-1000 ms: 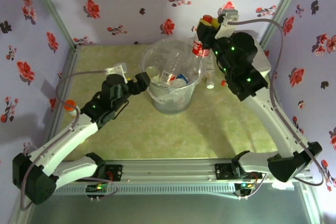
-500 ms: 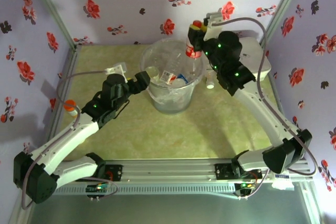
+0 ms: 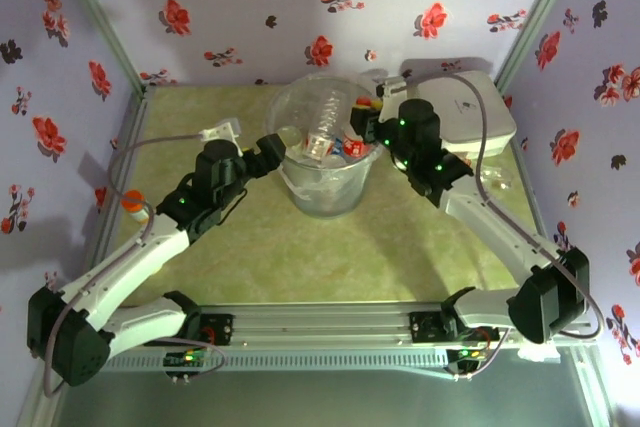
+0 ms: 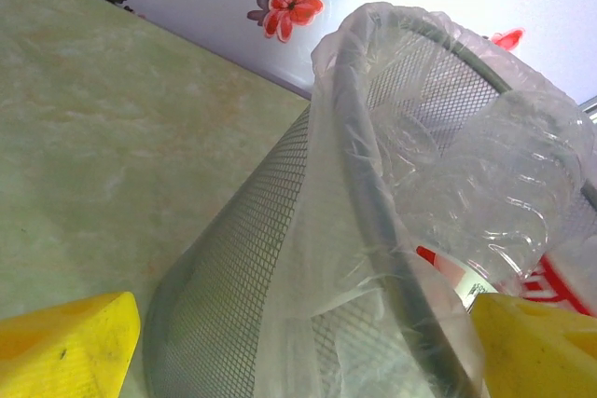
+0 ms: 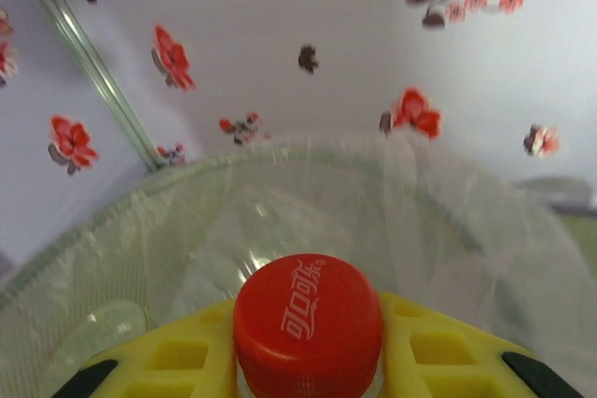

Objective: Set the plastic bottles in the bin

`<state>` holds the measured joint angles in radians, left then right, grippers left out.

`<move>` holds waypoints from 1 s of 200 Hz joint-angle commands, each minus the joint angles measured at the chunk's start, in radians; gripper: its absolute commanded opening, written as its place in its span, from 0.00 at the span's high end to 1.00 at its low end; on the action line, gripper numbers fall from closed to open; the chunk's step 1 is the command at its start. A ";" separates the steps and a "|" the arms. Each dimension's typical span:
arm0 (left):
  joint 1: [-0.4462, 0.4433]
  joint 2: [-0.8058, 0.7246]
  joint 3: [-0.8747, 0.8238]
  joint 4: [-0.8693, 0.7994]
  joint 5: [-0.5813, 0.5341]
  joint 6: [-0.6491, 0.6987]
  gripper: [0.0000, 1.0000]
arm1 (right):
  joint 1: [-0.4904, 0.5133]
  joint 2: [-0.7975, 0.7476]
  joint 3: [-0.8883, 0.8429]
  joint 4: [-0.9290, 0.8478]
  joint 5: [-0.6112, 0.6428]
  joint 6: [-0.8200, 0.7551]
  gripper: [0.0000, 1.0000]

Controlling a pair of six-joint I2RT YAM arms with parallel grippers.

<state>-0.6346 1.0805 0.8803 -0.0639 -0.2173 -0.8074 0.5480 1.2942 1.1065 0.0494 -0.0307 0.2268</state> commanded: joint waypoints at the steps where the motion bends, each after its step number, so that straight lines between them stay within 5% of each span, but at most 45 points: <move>1: 0.009 0.018 -0.018 -0.036 -0.004 -0.003 0.08 | 0.007 -0.004 -0.027 -0.001 -0.088 0.066 0.98; 41: 0.009 0.016 -0.025 -0.027 -0.002 -0.008 0.08 | 0.009 -0.031 0.009 -0.129 -0.195 -0.032 0.76; 67: 0.009 0.018 -0.026 -0.030 -0.001 -0.004 0.08 | 0.009 -0.052 0.133 -0.263 -0.175 -0.067 0.36; 86: 0.009 0.017 -0.026 -0.027 -0.001 -0.004 0.08 | 0.007 -0.058 0.232 -0.353 -0.115 -0.087 0.23; 149: 0.009 -0.007 -0.043 -0.030 -0.001 -0.003 0.08 | -0.007 -0.022 0.378 -0.516 0.165 -0.033 0.37; 200: 0.010 -0.021 -0.053 -0.033 -0.002 0.001 0.08 | -0.293 -0.042 0.303 -0.659 0.205 0.227 0.41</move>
<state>-0.6327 1.0664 0.8558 -0.0360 -0.2100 -0.8143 0.3653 1.2659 1.4624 -0.5030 0.1040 0.3038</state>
